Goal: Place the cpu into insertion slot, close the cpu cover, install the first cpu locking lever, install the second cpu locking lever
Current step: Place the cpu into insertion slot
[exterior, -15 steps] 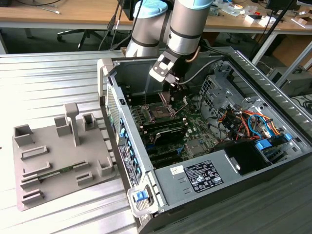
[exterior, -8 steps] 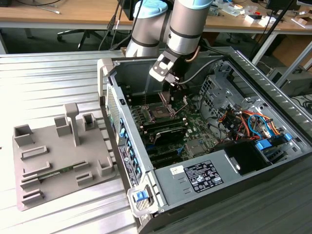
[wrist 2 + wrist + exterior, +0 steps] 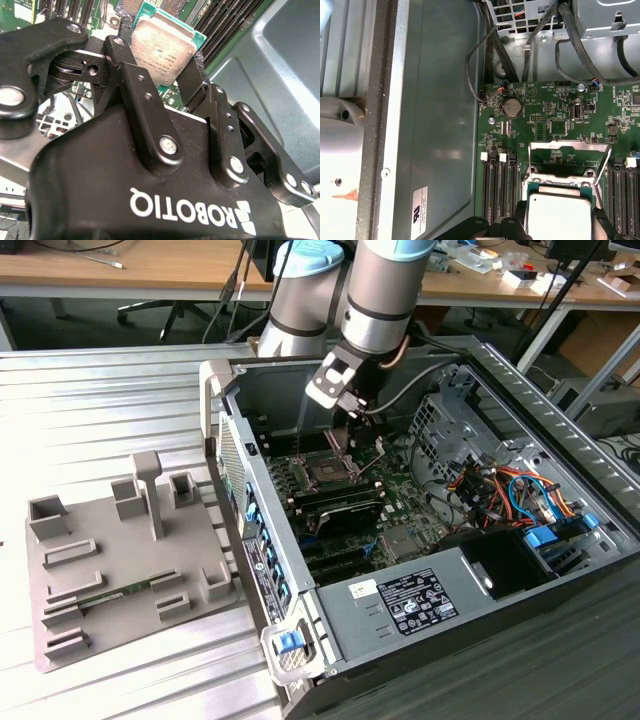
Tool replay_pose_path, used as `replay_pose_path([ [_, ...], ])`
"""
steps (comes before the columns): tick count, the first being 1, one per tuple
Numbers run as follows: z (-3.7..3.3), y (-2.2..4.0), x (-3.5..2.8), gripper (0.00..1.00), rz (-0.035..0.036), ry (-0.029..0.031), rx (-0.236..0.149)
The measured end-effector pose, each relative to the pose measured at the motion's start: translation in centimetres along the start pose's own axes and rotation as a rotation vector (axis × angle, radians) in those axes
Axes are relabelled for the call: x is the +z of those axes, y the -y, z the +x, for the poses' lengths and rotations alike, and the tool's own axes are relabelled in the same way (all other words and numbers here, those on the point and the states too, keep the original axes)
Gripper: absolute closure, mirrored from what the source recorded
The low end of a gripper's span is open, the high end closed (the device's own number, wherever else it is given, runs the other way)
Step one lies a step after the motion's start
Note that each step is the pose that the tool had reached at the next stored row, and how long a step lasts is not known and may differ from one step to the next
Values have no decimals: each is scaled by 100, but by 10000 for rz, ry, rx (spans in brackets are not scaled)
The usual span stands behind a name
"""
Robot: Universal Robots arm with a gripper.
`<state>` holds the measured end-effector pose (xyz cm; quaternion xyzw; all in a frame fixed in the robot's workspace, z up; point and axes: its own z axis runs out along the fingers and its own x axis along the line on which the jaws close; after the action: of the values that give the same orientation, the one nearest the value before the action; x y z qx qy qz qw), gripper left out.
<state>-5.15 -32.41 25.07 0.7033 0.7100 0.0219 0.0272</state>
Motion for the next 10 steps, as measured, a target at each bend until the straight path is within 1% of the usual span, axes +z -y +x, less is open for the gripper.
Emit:
replay_pose_path([
  [10,1,21,26,45,0,0,0],
])
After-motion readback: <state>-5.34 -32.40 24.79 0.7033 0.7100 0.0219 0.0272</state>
